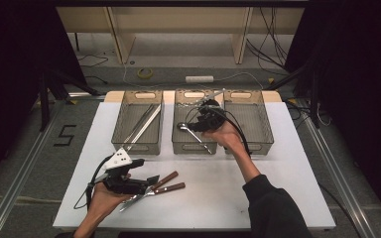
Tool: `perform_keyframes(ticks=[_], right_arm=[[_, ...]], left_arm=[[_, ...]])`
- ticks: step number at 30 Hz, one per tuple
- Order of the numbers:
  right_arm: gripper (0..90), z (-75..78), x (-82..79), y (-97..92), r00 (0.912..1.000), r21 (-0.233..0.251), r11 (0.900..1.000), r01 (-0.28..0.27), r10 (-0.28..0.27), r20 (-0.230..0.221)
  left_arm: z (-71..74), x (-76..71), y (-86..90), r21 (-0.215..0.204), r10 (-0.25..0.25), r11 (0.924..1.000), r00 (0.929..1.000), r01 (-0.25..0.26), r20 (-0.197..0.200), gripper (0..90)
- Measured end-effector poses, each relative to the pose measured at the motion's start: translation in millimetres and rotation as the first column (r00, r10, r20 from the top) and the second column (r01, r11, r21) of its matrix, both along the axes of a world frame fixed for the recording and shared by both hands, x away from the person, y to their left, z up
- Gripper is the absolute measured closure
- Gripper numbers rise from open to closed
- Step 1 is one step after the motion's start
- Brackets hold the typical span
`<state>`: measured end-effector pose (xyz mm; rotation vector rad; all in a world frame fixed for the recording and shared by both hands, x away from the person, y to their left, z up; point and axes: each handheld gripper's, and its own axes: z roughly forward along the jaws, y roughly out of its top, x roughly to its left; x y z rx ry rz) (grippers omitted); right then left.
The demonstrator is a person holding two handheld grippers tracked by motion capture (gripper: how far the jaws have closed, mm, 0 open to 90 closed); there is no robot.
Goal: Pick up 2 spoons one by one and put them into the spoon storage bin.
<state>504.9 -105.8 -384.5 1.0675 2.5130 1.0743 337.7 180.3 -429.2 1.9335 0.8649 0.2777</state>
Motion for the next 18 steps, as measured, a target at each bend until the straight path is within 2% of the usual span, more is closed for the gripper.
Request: perform_keyframes(ticks=[4, 8, 11, 18], right_arm=[[40.3, 2.5, -19.8, -6.0, 0.9992, 0.026, 0.9990, -0.035, 0.035, 0.021], [39.0, 4.8, -41.4, -11.5, 0.9963, 0.030, 0.9969, -0.073, 0.072, 0.049], [39.0, 6.7, -57.0, -17.1, 0.9938, 0.044, 0.9946, -0.094, 0.091, 0.064], [38.8, 0.6, -84.2, -32.5, 0.9891, 0.060, 0.9900, -0.128, 0.123, 0.081]], left_arm=[[-1.3, 2.5, -3.5, 0.030, -0.004, 0.9995, 0.9996, 0.004, -0.029, 17.6], [-6.1, 7.1, -9.0, 0.098, -0.018, 0.9949, 0.9981, 0.024, -0.058, 17.5], [-9.6, 12.6, -10.6, 0.128, -0.018, 0.9913, 0.9960, 0.029, -0.088, 18.0], [-19.1, 23.5, -13.5, 0.192, -0.013, 0.9801, 0.9827, 0.049, -0.185, 20.5]])
